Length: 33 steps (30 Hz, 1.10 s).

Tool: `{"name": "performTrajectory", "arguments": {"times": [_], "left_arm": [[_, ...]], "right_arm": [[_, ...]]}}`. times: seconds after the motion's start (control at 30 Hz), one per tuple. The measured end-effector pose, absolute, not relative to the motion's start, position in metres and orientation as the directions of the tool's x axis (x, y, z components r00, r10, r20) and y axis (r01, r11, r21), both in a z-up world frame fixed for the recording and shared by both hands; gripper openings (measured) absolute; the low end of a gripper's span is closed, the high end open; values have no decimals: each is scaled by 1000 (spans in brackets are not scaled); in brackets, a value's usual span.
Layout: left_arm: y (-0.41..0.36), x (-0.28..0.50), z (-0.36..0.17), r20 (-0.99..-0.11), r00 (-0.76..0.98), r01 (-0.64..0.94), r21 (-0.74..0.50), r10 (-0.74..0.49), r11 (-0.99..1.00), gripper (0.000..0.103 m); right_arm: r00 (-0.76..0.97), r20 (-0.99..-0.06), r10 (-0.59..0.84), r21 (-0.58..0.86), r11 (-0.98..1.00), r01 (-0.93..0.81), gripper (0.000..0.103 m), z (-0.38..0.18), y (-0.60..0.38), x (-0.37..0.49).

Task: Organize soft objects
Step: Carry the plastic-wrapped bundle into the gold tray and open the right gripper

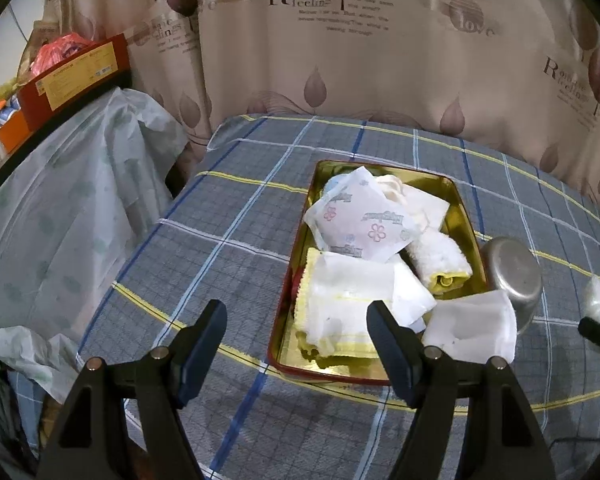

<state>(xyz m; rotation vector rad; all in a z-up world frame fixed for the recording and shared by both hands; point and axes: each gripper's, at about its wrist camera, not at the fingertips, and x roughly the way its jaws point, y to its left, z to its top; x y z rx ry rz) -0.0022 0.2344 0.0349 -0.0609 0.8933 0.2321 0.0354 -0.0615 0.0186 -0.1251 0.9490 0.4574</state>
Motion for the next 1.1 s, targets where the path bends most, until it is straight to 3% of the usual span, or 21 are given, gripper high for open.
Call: {"name": "performTrajectory", "arguments": {"times": [0.6,1.1], "left_arm": [[246,-6,41,-781,596,-274,21,187,962,74],[270,-9,40,-800,562,-347,3,211,938,74]], "right_arm": [[414,-789,455,92,753,-652,34,44,46,15],[405,-769,494,90,712,-697,34,50,114,36]]}}
